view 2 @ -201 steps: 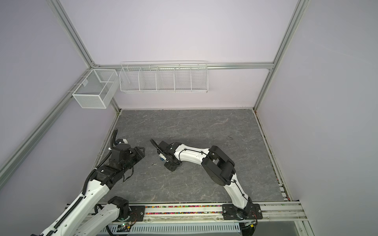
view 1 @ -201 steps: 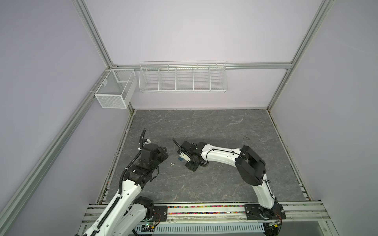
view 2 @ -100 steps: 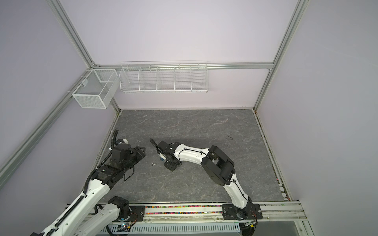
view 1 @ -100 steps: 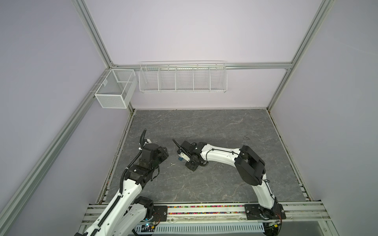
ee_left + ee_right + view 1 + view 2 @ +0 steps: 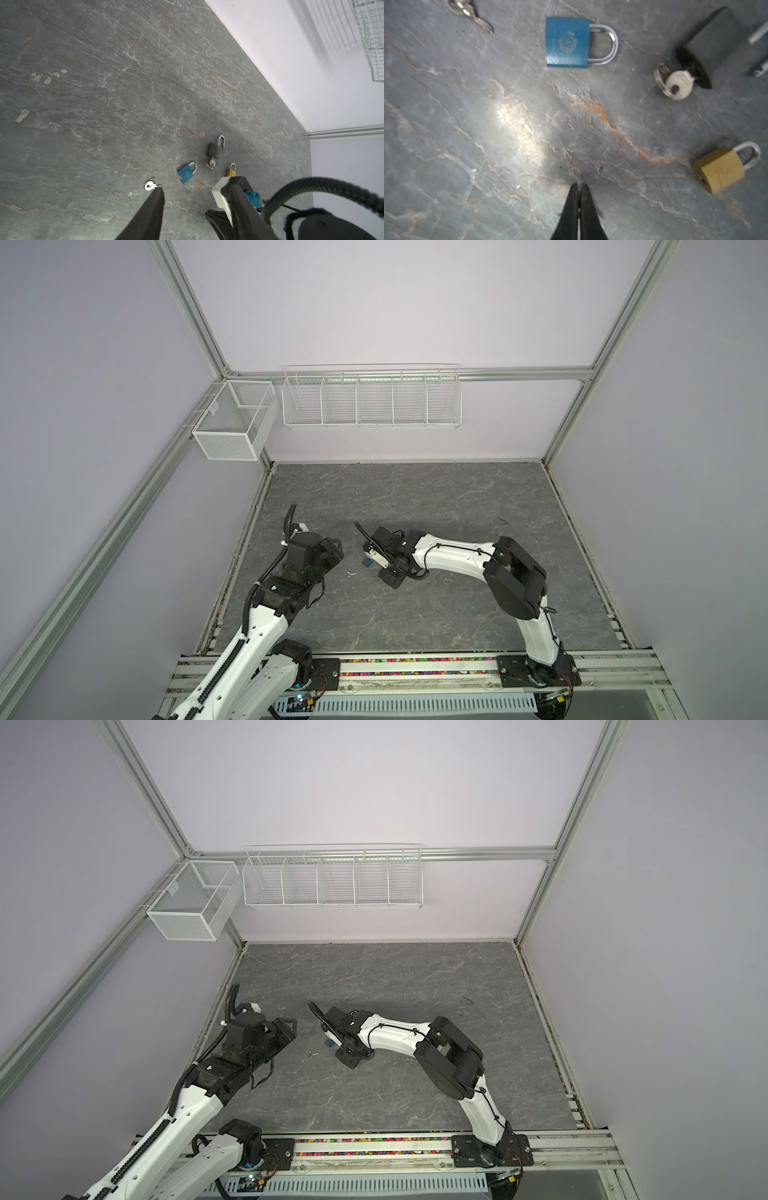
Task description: Unlock with the key
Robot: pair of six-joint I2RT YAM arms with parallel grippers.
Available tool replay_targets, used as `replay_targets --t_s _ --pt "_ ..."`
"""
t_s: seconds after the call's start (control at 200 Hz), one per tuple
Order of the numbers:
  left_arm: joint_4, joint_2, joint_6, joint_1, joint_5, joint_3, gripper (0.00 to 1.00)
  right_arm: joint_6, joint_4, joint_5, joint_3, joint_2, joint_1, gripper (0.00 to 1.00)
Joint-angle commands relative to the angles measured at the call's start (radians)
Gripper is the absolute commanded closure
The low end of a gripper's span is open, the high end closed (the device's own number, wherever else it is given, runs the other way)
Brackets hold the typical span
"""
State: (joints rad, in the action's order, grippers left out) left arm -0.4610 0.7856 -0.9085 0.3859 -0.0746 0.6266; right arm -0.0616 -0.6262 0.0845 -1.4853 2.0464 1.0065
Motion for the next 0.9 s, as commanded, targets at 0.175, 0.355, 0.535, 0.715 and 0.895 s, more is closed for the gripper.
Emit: replay_targets --t_s 0.175,0.355,0.535,0.715,0.895 --pt "0.313 -0.065 -0.253 -0.004 0.229 -0.144 0.46 -0.247 0.245 -0.113 0.242 -0.328 -0.084 0.93" --pt "0.453 -0.024 -0.338 0.073 0.232 -0.16 0.43 -0.409 0.382 -0.12 0.377 -0.557 -0.13 0.93" --pt "0.677 0.073 -0.528 0.196 0.19 -0.147 0.43 -0.498 0.537 -0.088 0.447 -0.717 -0.142 0.93" --pt "0.773 0.129 -0.663 0.263 0.115 -0.08 0.37 -0.534 0.708 -0.07 0.473 -0.794 -0.142 0.93" --pt "0.845 0.174 -0.778 0.316 0.044 -0.034 0.3 -0.548 0.793 -0.075 0.426 -0.759 -0.111 0.93"
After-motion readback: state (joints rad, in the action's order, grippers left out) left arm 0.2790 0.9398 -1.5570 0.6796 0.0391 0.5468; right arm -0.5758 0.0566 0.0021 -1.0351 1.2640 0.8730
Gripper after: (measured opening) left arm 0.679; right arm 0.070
